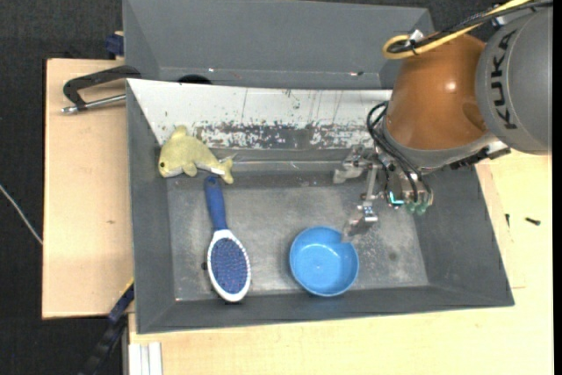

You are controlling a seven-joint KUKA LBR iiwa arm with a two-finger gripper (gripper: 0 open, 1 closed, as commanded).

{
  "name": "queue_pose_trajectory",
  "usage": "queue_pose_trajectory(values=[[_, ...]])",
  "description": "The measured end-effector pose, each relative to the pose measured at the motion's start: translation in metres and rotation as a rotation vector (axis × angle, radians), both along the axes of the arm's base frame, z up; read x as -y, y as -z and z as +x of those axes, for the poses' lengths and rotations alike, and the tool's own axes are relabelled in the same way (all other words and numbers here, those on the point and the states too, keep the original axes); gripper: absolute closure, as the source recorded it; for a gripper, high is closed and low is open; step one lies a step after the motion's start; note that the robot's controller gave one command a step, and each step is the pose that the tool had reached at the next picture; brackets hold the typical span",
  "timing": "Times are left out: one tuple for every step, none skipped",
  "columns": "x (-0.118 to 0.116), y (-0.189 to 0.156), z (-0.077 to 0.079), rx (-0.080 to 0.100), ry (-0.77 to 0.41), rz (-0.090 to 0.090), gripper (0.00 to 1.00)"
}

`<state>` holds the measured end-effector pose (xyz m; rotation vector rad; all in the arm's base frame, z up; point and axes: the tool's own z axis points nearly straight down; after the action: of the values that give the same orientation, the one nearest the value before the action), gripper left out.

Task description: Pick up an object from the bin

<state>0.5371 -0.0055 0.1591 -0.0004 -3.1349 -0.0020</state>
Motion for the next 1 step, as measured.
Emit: queue_pose_trajectory(values=[[-0.0372,0.0823,-0.0155,0.004,-0.225,0.001,0.00]])
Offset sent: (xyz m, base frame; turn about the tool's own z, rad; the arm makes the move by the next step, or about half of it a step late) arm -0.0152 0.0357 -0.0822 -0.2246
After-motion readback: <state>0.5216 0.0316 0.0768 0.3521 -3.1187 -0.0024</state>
